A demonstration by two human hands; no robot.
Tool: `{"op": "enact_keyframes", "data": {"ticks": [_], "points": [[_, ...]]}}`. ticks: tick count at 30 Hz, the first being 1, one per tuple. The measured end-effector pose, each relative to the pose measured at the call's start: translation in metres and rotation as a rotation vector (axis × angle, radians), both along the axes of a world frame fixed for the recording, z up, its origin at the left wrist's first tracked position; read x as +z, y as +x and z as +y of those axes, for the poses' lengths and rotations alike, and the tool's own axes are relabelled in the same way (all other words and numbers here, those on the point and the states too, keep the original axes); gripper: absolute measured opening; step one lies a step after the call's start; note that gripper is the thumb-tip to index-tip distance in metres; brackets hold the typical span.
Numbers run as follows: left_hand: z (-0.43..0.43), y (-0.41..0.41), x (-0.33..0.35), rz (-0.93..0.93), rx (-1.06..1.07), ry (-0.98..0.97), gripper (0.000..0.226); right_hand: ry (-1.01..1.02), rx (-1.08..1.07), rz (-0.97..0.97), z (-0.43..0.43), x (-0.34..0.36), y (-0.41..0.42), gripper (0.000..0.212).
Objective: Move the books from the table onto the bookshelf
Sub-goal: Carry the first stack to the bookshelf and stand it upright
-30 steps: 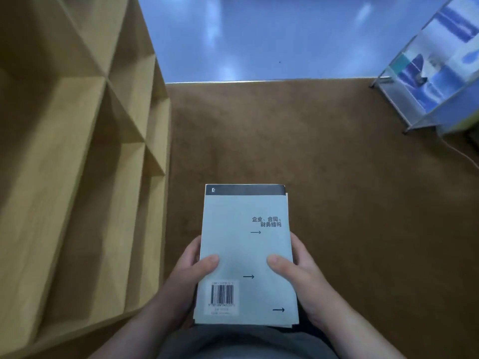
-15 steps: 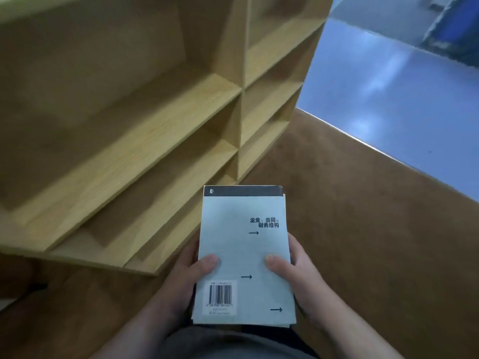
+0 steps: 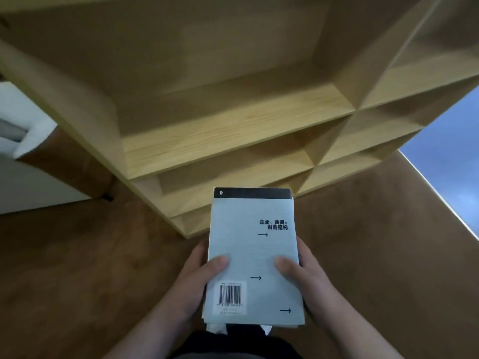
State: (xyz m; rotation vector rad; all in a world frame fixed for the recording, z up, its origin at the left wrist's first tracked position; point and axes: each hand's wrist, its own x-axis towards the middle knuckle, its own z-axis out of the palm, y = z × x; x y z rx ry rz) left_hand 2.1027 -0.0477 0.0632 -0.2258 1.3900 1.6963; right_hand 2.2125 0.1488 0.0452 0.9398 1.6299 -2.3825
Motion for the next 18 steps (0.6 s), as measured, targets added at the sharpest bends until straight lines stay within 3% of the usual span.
{"op": "enact_keyframes", "data": {"ticks": [11,15,18], "points": [[-0.017,-0.036,-0.022,-0.014,0.176,0.015,0.061,-0.027,0.169,0.007,0.001,-0.023,-0.077,0.084],[0.004,-0.039,-0.029,-0.03,0.25,0.046,0.064,-0.024,0.264,0.032,0.025,-0.033,-0.101,0.097],[0.025,-0.04,-0.043,-0.073,0.33,0.044,0.064,-0.036,0.319,0.084,0.05,-0.047,-0.118,0.089]]}}
